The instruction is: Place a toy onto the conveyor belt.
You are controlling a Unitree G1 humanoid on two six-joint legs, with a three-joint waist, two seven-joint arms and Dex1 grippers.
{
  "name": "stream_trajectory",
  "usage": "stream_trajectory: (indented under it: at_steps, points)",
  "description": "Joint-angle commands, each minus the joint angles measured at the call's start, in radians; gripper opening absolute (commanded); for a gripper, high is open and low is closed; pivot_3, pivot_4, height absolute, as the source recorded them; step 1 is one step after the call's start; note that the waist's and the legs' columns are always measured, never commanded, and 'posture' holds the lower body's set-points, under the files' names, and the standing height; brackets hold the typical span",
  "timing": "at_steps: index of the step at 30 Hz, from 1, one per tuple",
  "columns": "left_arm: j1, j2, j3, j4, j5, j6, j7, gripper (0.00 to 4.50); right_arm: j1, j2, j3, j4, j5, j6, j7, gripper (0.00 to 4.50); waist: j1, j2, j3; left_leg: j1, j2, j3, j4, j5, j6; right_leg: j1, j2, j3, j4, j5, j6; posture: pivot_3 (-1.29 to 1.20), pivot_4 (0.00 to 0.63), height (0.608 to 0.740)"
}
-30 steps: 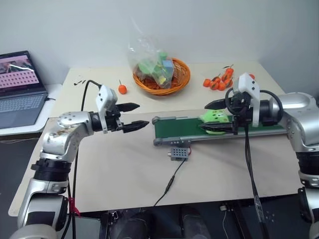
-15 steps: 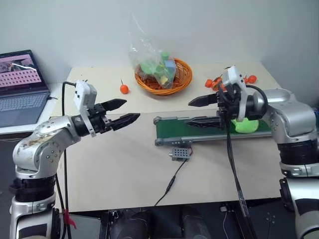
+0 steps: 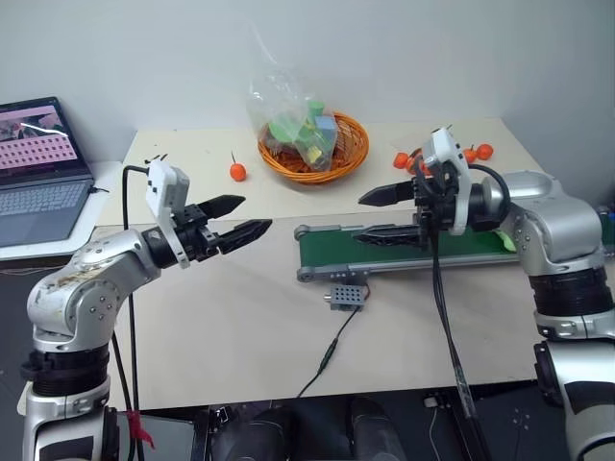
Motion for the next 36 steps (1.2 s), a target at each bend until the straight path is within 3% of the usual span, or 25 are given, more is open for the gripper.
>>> stream_trajectory:
  at_steps: [1, 36]
  points:
    - [-0.030, -0.003, 0.000, -0.010, -0.007, -0.013, 0.000, 4.46, -0.015, 0.000, -0.037, -0.034, 0.013, -0.012, -0.014, 4.50, 0.000, 0.000, 0.000, 0.000, 0.000, 0.000, 0.000, 0.000, 0.000, 0.000, 0.000, 0.000, 0.000, 0.000, 0.000, 0.00, 0.150, 0.740]
    - [-0.049, -0.031, 0.006, -0.018, -0.031, 0.009, 0.026, 4.46, -0.008, 0.024, -0.032, 0.000, -0.007, -0.041, -0.050, 4.50, 0.000, 0.000, 0.000, 0.000, 0.000, 0.000, 0.000, 0.000, 0.000, 0.000, 0.000, 0.000, 0.000, 0.000, 0.000, 0.00, 0.150, 0.740]
